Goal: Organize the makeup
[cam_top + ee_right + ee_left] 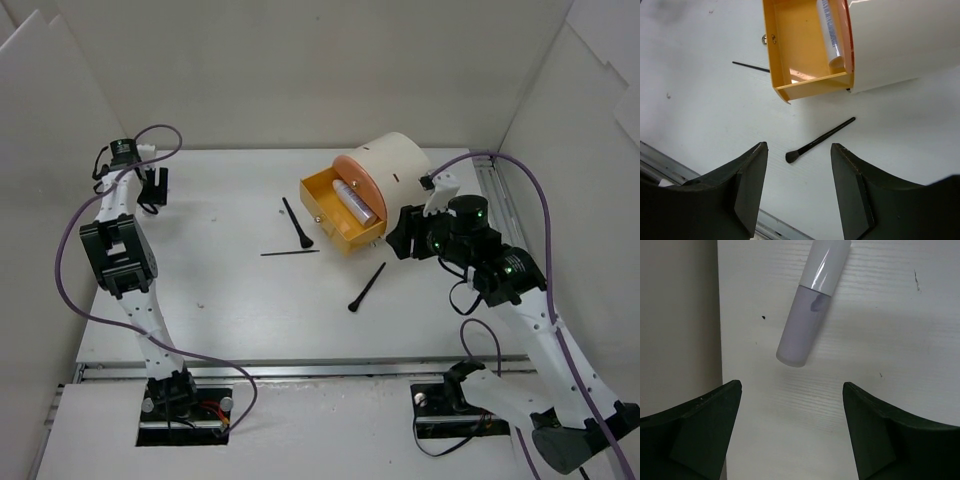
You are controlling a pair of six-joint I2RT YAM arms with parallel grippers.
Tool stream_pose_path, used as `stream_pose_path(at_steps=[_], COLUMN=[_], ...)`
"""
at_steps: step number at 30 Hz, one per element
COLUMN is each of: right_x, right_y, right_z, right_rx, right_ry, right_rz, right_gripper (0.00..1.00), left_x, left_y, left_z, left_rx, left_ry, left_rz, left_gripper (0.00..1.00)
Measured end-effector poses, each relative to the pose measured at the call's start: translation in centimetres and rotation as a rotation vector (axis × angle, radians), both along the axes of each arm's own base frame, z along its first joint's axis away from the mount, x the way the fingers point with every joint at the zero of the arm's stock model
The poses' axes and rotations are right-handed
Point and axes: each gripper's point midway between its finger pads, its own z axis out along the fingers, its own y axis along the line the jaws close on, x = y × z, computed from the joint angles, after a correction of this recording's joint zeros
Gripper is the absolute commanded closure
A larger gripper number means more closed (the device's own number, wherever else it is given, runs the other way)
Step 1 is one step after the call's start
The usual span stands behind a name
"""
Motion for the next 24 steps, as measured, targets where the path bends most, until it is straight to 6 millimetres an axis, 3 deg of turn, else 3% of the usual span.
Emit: stream_pose_path(at_steps=[9, 14, 18, 21, 22, 24], right_x=[0.6, 0.8, 0.9, 1.0, 1.1, 1.1], right_y=[2.0, 2.1, 2.0, 1.9, 1.9, 1.8], right_z=[-1.1, -0.8, -0.5, -0.4, -0.3, -0.2], right_rx=[0.036, 0.040, 0.039, 0.037, 0.038, 0.038], right_ry=[0.083, 0.078, 0.070, 0.065, 0.063, 0.059], right_rz=[0.057, 0.060, 0.053, 0.044, 0.041, 0.032], right_gripper=[0.50, 0.50, 0.50, 0.50, 0.50, 0.50], left_x=[1.7, 2.9, 3.5, 3.8, 3.9, 4.1], left_y=[1.1, 1.2, 1.1, 1.0, 1.0, 0.9], left_z=[-2.7, -5.1, -5.6, -5.6, -5.8, -6.0], left_rx=[-0.034, -0.055, -0.063, -0.068, -0.070, -0.079], left_ry=[0.004, 0.025, 0.022, 0.016, 0.018, 0.017], left_rz=[-0.052, -0.077, -0.092, -0.097, -0.099, -0.103], left_gripper=[0.28, 0.29, 0.34, 0.45, 0.56, 0.65])
